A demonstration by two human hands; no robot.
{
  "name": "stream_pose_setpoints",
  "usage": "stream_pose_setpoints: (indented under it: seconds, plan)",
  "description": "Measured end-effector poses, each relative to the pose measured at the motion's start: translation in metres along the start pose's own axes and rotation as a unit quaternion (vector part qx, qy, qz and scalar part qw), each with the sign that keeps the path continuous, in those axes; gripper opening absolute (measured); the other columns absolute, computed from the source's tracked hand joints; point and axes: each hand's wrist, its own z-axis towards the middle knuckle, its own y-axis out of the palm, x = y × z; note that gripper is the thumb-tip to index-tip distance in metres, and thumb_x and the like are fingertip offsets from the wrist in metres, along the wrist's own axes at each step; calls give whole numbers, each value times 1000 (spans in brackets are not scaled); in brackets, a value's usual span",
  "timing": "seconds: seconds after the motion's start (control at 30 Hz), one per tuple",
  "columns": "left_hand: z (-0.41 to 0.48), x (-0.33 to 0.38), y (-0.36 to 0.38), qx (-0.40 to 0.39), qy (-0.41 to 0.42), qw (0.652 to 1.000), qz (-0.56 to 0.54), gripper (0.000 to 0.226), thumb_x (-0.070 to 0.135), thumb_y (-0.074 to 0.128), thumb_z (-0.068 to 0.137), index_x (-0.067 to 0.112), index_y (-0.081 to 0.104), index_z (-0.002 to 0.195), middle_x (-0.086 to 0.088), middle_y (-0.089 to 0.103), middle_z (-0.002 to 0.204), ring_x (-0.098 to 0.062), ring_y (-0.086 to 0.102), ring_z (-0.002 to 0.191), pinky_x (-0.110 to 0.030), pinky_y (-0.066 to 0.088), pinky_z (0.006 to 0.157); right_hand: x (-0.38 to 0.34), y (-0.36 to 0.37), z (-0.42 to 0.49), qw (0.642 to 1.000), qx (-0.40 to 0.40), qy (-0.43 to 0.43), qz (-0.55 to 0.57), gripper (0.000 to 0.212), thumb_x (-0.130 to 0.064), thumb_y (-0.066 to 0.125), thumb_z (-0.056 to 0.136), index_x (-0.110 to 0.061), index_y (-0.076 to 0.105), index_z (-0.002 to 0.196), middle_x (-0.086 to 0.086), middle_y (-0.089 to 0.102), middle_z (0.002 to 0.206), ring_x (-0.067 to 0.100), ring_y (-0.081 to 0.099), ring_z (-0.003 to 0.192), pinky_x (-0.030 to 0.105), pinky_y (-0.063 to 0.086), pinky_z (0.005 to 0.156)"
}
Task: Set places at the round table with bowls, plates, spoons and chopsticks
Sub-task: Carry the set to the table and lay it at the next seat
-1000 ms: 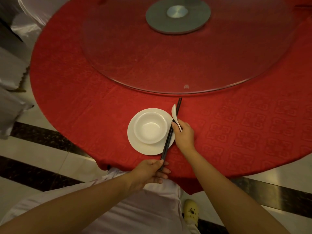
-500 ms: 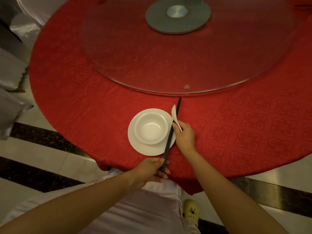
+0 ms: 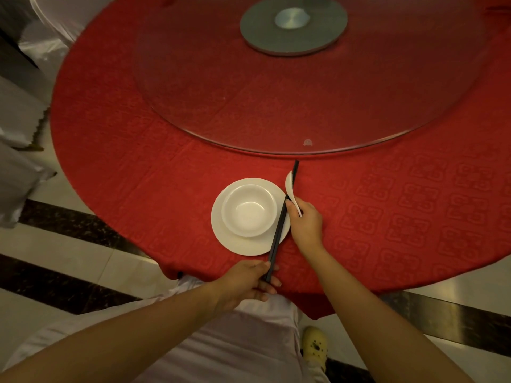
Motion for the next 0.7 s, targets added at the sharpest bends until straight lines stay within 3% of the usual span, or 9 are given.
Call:
stream_pose_setpoints:
  seconds: [0.2, 0.33, 0.43, 0.53, 0.63, 0.7]
  plan:
    - [-6, 3, -11, 32, -1, 999, 40, 24, 29, 45, 98, 11, 61, 96, -11, 67, 88, -16, 64, 67, -22, 53, 50, -1, -9, -3, 999, 36, -14, 24, 23, -20, 55, 92, 1, 66, 90, 16, 62, 81, 20, 52, 76, 28, 38, 67]
    - [-18, 22, -41, 120, 19, 980, 160, 27, 28, 45, 97, 8, 62, 89, -8, 65, 74, -12, 60, 50, -20, 49, 40, -8, -30, 1, 997, 58, -45, 10, 18, -15, 50, 94, -4, 65, 94, 8, 52, 79, 10, 45, 68, 24, 34, 68]
    - [-16, 47, -71, 251, 108, 926, 260, 25, 26, 46, 97, 8, 62, 90, -3, 64, 66, -13, 56, 43, -16, 44, 35, -20, -44, 4, 994, -11, -102, -38, 27, -9, 47, 93, -8, 59, 118, 6, 46, 86, 6, 42, 68, 16, 30, 61]
    - [-5, 71, -90, 344, 168, 873, 302, 26, 30, 50, 94, 12, 60, 110, -6, 68, 81, -18, 59, 50, -22, 46, 46, -34, -48, 3, 966, -121, -182, -141, 44, -12, 50, 93, -18, 46, 137, 4, 46, 94, 14, 46, 83, 20, 33, 69]
    - [13, 82, -92, 351, 164, 869, 306, 39, 32, 53, 92, 12, 54, 126, -12, 65, 110, -28, 68, 73, -34, 57, 67, -48, -42, 1, 915, -176, -226, -283, 41, -21, 51, 93, -18, 49, 134, 9, 54, 103, 24, 51, 99, 31, 41, 77]
    - [24, 83, -89, 338, 164, 873, 310, 37, 29, 53, 92, 10, 56, 125, -15, 67, 109, -29, 68, 75, -34, 56, 70, -56, -36, 0, 888, -206, -231, -339, 38, -20, 51, 93, -13, 53, 129, 10, 55, 111, 27, 50, 106, 35, 42, 84]
